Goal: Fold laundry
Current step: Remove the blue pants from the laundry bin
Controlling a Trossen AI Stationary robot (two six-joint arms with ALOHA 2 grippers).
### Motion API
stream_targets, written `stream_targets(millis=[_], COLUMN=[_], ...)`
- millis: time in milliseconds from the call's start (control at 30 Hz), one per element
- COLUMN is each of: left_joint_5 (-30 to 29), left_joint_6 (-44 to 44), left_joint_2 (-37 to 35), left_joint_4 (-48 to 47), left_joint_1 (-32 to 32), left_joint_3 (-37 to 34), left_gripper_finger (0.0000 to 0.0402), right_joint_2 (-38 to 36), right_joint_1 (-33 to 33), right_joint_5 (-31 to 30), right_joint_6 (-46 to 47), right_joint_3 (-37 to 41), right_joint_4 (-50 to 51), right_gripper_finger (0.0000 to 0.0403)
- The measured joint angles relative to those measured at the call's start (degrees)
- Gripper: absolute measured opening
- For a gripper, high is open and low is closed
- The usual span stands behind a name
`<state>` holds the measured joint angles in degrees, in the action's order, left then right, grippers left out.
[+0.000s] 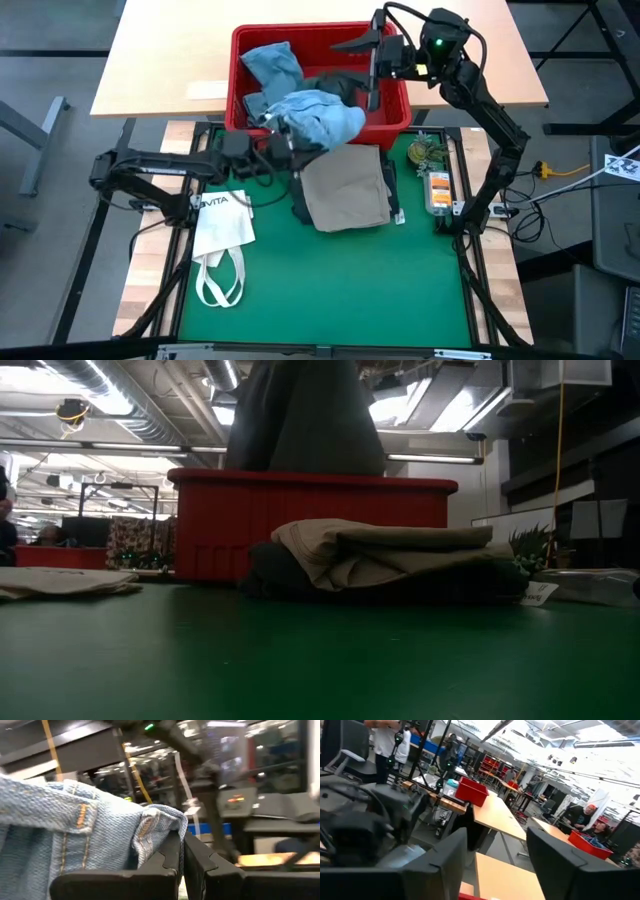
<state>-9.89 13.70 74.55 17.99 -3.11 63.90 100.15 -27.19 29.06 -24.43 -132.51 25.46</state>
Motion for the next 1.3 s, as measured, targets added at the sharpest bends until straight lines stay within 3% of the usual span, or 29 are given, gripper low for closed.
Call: stream_targets(millis=[300, 633, 867, 967, 1133, 1300], left_joint_5=[1.94, 2.53, 2.71, 3.30, 10.33, 11.18], left_joint_6=[1.04, 4.60, -1.76, -3.31, -7.13, -10.44], left_joint_2=[-6.56, -17.29, -22.90, -22.96, -22.09, -19.69], left_joint_4=[-5.15, -4.84, -17.98, -23.71, -33.46, -41.02], left_joint_1=[7.84, 11.32, 14.69, 16.33, 18.41, 21.15], left_joint_3=[0.00, 0.02, 0.09, 0.11, 0.11, 0.11], left_gripper_finger=[0.0000, 0.0000, 0.0000, 0.0000, 0.0000, 0.0000], right_joint_2=[-0.03, -0.03, 0.01, 0.07, 0.10, 0.10], right_joint_1=[-4.45, -7.51, -8.14, -8.12, -8.12, -8.08], right_joint_5=[-0.07, -0.09, -1.34, -4.07, -7.36, -8.04], right_joint_6=[-0.02, -5.87, -13.61, -16.57, -18.10, -18.12], right_joint_3=[0.00, 0.00, 0.02, 0.02, 0.02, 0.02], right_joint_4=[4.91, 15.20, 26.76, 31.15, 35.88, 37.78], right_gripper_finger=[0.0218, 0.0218, 0.0218, 0.0218, 0.0218, 0.0218])
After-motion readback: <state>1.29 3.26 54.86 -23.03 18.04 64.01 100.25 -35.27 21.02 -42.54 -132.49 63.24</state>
